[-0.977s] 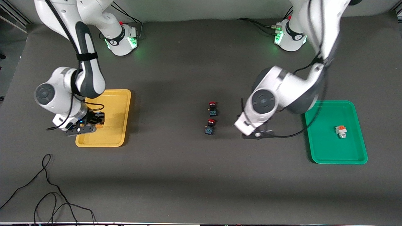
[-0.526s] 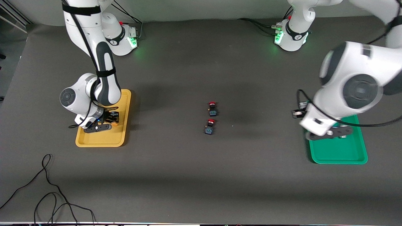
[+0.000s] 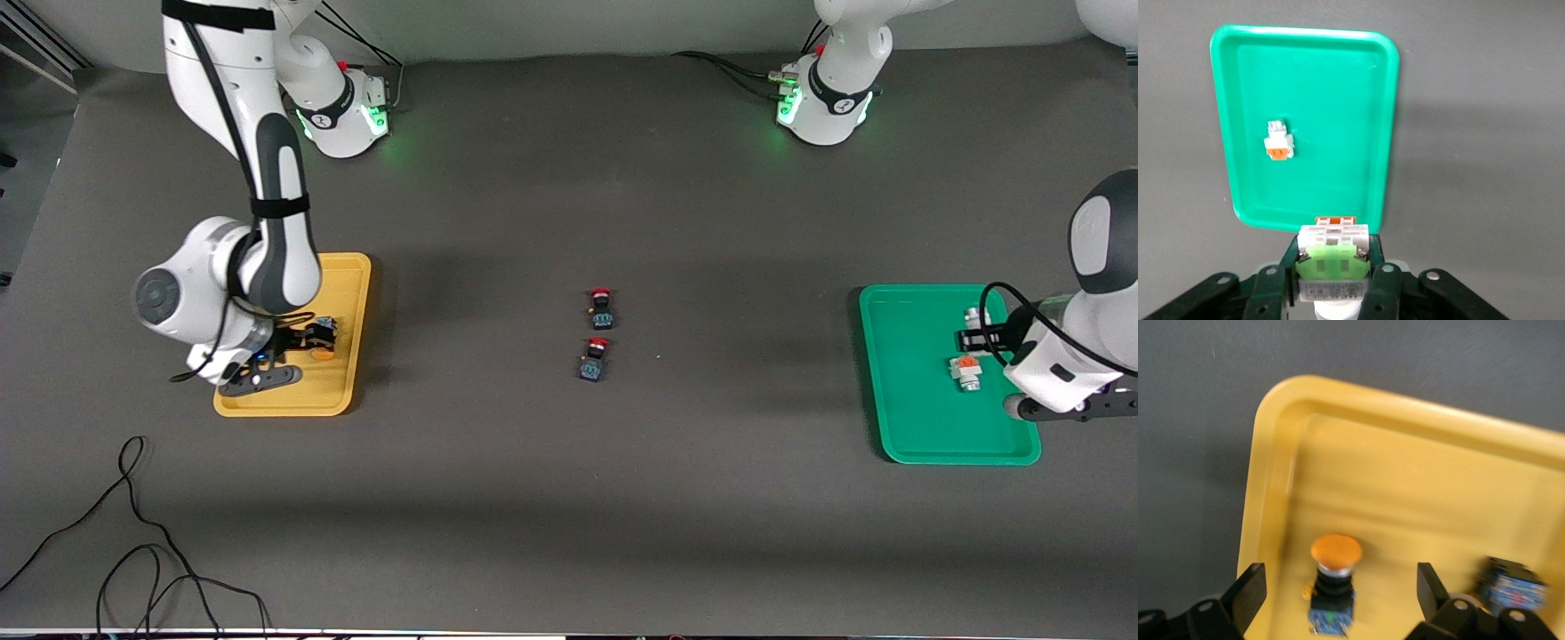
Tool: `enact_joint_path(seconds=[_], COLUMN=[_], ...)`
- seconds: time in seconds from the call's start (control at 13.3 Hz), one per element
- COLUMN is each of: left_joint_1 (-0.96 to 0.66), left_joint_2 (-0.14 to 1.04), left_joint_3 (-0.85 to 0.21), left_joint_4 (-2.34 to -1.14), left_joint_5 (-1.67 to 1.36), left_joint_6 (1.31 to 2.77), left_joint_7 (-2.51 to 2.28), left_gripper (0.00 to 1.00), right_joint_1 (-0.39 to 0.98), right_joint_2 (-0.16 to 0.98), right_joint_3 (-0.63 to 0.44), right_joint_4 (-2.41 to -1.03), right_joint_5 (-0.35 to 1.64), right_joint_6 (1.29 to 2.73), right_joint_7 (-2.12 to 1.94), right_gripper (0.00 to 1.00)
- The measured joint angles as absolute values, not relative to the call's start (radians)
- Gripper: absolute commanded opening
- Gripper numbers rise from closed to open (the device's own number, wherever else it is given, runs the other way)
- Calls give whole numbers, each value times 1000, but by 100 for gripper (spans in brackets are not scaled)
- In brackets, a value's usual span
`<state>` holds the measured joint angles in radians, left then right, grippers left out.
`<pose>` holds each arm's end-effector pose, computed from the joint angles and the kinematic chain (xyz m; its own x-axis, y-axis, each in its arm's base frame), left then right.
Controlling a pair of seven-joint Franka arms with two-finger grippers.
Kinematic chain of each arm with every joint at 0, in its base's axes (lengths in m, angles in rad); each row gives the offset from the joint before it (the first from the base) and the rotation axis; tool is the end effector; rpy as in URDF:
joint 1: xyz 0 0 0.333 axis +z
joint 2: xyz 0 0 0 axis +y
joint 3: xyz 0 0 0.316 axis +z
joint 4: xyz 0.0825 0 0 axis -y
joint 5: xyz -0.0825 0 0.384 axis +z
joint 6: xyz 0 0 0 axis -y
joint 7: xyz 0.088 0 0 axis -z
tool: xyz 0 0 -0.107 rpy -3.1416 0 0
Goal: Place green and yellow buttons in trays
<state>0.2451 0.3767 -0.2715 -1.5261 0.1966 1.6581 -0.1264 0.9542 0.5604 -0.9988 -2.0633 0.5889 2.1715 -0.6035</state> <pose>0.6420 0.0239 0.4317 0.9733 0.0779 -0.2159 0.0536 -0.9918 -0.1159 0.5695 0.0064 0.2600 0.9702 0.2155 -0.1110 0.2127 -0.9764 -0.0369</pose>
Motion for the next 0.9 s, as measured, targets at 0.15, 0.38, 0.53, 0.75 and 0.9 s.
enact_joint_path(seconds=[0.15, 0.38, 0.53, 0.75, 0.9], left_joint_1=[271, 305, 314, 317, 317], left_joint_2=[385, 402, 417, 439, 456], left_joint_3=[-272, -267, -247, -224, -216], left_joint_4=[-1649, -1838, -1932, -2042, -2089], left_joint_5=[209, 231, 252, 256, 256], left_joint_6=[1829, 2112, 2271, 2461, 2553], left_joint_7=[-121, -121, -121, -121, -121], left_gripper=[0, 0, 0, 0, 0], right_joint_1=[955, 957, 957, 958, 960], right_joint_2=[550, 540, 535, 532, 524], right_joint_3=[-1056, -1105, -1112, -1113, -1120], right_joint_4=[-1915, -1703, -1604, -1521, -1500], right_joint_5=[504, 453, 432, 406, 396], right_joint_6=[1977, 1734, 1639, 1563, 1547], right_joint_7=[-562, -519, -492, -476, -471], right_gripper=[100, 100, 100, 100, 100])
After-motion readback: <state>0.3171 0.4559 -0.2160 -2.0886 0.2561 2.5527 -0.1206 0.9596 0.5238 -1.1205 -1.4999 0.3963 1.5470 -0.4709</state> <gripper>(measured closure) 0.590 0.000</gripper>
